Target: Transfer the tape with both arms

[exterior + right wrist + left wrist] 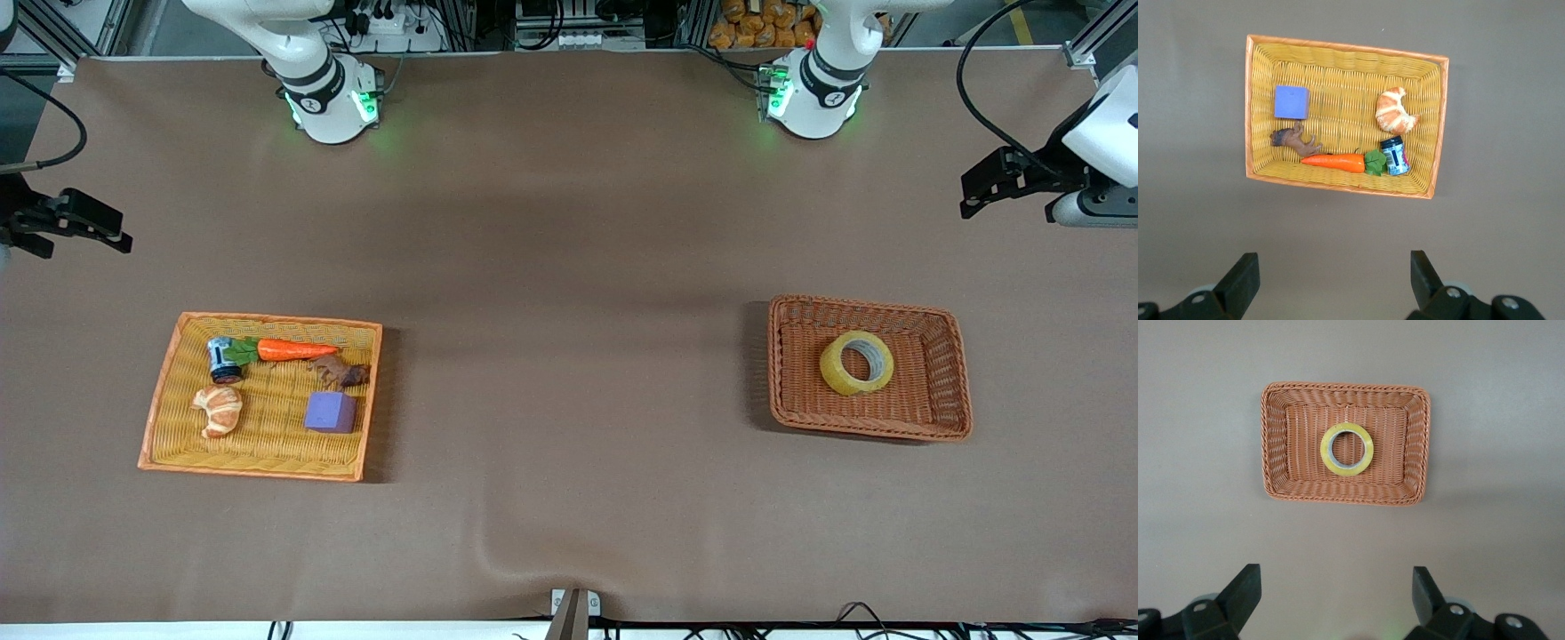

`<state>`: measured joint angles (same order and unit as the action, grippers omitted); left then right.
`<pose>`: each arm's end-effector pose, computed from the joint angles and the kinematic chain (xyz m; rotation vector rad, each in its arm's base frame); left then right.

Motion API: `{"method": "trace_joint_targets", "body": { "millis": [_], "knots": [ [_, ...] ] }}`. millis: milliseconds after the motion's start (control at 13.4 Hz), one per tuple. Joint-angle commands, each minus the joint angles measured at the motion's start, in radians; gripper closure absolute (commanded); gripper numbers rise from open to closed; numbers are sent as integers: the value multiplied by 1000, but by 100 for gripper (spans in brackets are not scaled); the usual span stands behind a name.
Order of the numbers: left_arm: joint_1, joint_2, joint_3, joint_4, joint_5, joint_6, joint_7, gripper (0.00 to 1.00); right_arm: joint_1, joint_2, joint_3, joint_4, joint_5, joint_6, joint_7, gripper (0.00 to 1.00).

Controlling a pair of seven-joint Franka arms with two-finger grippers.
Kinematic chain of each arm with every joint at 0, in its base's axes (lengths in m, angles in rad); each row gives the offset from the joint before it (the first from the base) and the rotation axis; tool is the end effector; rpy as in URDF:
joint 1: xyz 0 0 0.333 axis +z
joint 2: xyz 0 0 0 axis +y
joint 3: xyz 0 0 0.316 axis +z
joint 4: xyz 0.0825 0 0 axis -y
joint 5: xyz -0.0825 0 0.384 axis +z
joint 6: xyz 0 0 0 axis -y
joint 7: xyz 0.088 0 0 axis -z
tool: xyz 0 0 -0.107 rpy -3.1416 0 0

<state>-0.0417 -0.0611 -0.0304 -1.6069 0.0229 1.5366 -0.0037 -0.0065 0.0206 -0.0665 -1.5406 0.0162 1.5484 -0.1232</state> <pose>0.5306 -0.0363 0.6377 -3.1147 0.1054 0.0129 0.5575 -0.0386 0.6253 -3.1245 -0.0789 0.0176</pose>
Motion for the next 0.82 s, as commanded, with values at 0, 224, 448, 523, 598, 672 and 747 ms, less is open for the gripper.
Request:
{"method": "trace_joint_targets", "body": {
  "millis": [0, 224, 448, 523, 598, 672, 747],
  "knots": [
    [-15, -6, 10, -1, 20, 11, -22, 0, -10, -10, 5, 36, -8, -13, 1, 0],
    [-15, -5, 10, 1, 22, 10, -19, 0, -9, -11, 7, 33, -8, -39, 2, 0],
    [-15, -5, 14, 1, 22, 10, -19, 0, -20, -10, 4, 30, -9, -42, -7, 0],
    [-15, -5, 15, 1, 22, 10, -18, 0, -21, -8, 5, 31, -10, -42, 0, 0],
    [-15, -5, 15, 1, 20, 10, -18, 0, -20, -8, 5, 31, -12, -41, 4, 0],
    [-15, -5, 15, 1, 20, 8, -16, 0, -20, -5, 5, 33, -13, -42, 4, 0],
    [-15, -5, 15, 1, 20, 5, -19, 0, -21, -4, 5, 33, -13, -42, 5, 0]
  ]
}}
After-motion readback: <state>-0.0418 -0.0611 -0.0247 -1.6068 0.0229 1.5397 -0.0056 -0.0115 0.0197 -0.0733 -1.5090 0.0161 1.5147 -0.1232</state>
